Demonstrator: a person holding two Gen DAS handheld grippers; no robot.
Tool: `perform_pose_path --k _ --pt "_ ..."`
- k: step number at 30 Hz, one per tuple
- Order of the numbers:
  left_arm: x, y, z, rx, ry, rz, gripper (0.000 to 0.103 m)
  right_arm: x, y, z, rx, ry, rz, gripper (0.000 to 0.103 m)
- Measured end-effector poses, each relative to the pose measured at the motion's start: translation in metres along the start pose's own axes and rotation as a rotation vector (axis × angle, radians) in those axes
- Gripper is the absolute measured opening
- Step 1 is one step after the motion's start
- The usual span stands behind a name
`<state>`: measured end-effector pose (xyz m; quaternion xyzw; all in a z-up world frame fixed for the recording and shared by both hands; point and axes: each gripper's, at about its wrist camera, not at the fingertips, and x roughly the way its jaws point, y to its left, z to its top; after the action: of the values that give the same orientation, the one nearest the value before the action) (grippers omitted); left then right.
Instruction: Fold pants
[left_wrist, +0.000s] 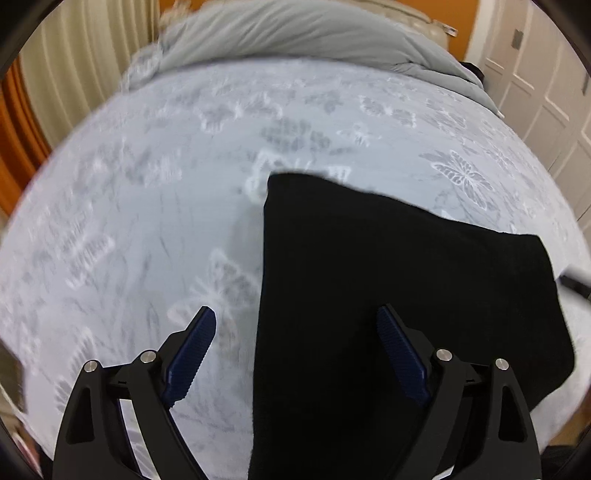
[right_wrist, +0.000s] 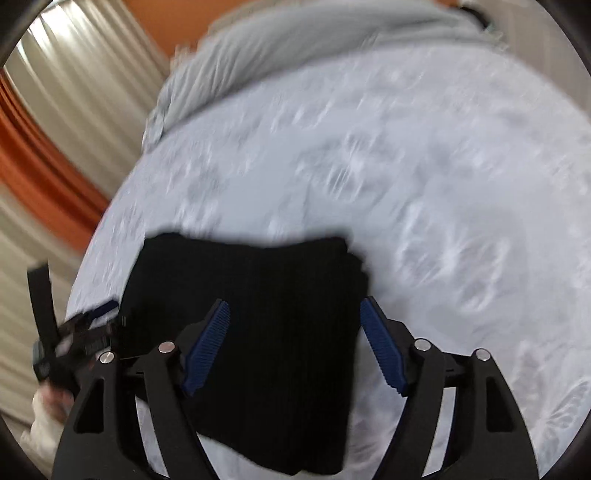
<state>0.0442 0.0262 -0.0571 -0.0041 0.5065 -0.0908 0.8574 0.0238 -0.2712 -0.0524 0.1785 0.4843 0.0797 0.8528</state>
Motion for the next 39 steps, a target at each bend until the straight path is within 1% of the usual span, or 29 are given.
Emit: perform_pose_path --k 1,2,3,4,5,6,7,9,10,11,12,14,15,16,18,19,21,22,23,25,27,28,29,30,31,33,35,38,39 --pt "0.001 0.005 0.0 -0.018 0.013 -0.022 0.086 0.01 0.003 -0.004 -0.014 0.043 0.003 0.071" --pt "0.0 0.011 -0.001 -0.042 0.023 -0.049 0.086 0.015 0.006 -0.008 -0.034 0.06 -0.029 0.071" --pt "-0.002 0.015 -0.001 -0.058 0.023 -0.063 0.086 0.019 0.006 -0.012 -0.057 0.057 -0.062 0.064" --pt "-0.005 0.018 -0.002 -0.066 0.017 -0.066 0.086 0.02 0.01 -0.015 -0.088 0.032 -0.085 0.041" --pt "-0.01 0.021 -0.002 -0.072 0.001 -0.063 0.086 0.018 0.014 -0.017 -0.106 0.019 -0.098 0.034" --pt "-0.014 0.024 -0.002 -0.075 -0.015 -0.055 0.086 0.013 0.019 -0.016 -0.123 -0.011 -0.107 0.016" --pt "-0.019 0.027 -0.002 -0.079 -0.03 -0.047 0.086 0.007 0.023 -0.013 -0.127 -0.029 -0.081 0.012" --pt "-0.028 0.037 0.001 -0.096 -0.059 -0.041 0.086 -0.002 0.034 -0.004 -0.124 -0.062 0.001 0.011" --pt "-0.032 0.042 0.002 -0.108 -0.071 -0.037 0.086 -0.008 0.047 0.003 -0.127 -0.079 0.074 0.011" --pt "-0.038 0.05 0.005 -0.128 -0.091 -0.027 0.086 -0.012 0.052 0.007 -0.132 -0.085 0.116 0.011" --pt "-0.042 0.057 0.007 -0.145 -0.107 -0.02 0.086 -0.014 0.068 0.012 -0.135 -0.095 0.203 0.011" --pt "-0.053 0.074 0.013 -0.193 -0.144 0.0 0.086 -0.008 0.095 0.018 -0.15 -0.093 0.304 0.011" --pt "-0.058 0.086 0.016 -0.226 -0.164 0.012 0.086 -0.001 0.118 0.021 -0.17 -0.086 0.361 0.011" --pt "-0.062 0.096 0.018 -0.257 -0.18 0.023 0.086 0.003 0.131 0.022 -0.186 -0.081 0.386 0.011" --pt "-0.073 0.116 0.019 -0.313 -0.221 0.056 0.086 0.012 0.163 0.024 -0.207 -0.061 0.47 0.01" --pt "-0.077 0.124 0.019 -0.329 -0.24 0.073 0.086 0.011 0.175 0.026 -0.202 -0.045 0.543 0.007" --pt "-0.085 0.137 0.019 -0.355 -0.27 0.116 0.086 -0.003 0.186 0.03 -0.19 -0.048 0.666 0.005" --pt "-0.085 0.14 0.019 -0.359 -0.27 0.121 0.086 -0.018 0.183 0.034 -0.19 -0.077 0.707 0.005" --pt "-0.085 0.142 0.019 -0.362 -0.263 0.112 0.086 -0.029 0.176 0.035 -0.187 -0.105 0.711 0.005" --pt "-0.08 0.138 0.02 -0.35 -0.244 0.092 0.086 -0.043 0.144 0.035 -0.183 -0.157 0.602 0.005" --pt "-0.073 0.127 0.022 -0.315 -0.225 0.085 0.086 -0.033 0.099 0.028 -0.174 -0.157 0.357 0.006" --pt "-0.068 0.117 0.022 -0.287 -0.213 0.087 0.086 -0.015 0.067 0.019 -0.158 -0.112 0.158 0.006" --pt "-0.065 0.108 0.02 -0.267 -0.204 0.086 0.086 0.0 0.044 0.014 -0.128 -0.064 0.041 0.006" --pt "-0.06 0.096 0.02 -0.236 -0.188 0.078 0.086 0.016 0.021 0.008 -0.089 0.002 -0.032 0.007" --pt "-0.055 0.084 0.02 -0.21 -0.172 0.063 0.086 0.027 0.002 0.003 -0.051 0.051 -0.029 0.011" --pt "-0.048 0.068 0.019 -0.182 -0.143 0.025 0.086 0.023 -0.011 0.0 -0.017 0.043 -0.023 0.012" --pt "-0.04 0.051 0.019 -0.171 -0.11 -0.022 0.086 0.017 -0.008 -0.002 -0.037 0.029 -0.017 0.015" --pt "-0.032 0.031 0.02 -0.156 -0.092 -0.049 0.086 0.019 -0.007 -0.005 -0.011 0.046 0.059 0.031" --pt "-0.03 0.027 0.021 -0.148 -0.09 -0.05 0.086 0.017 -0.01 -0.008 0.0 0.054 0.082 0.042"
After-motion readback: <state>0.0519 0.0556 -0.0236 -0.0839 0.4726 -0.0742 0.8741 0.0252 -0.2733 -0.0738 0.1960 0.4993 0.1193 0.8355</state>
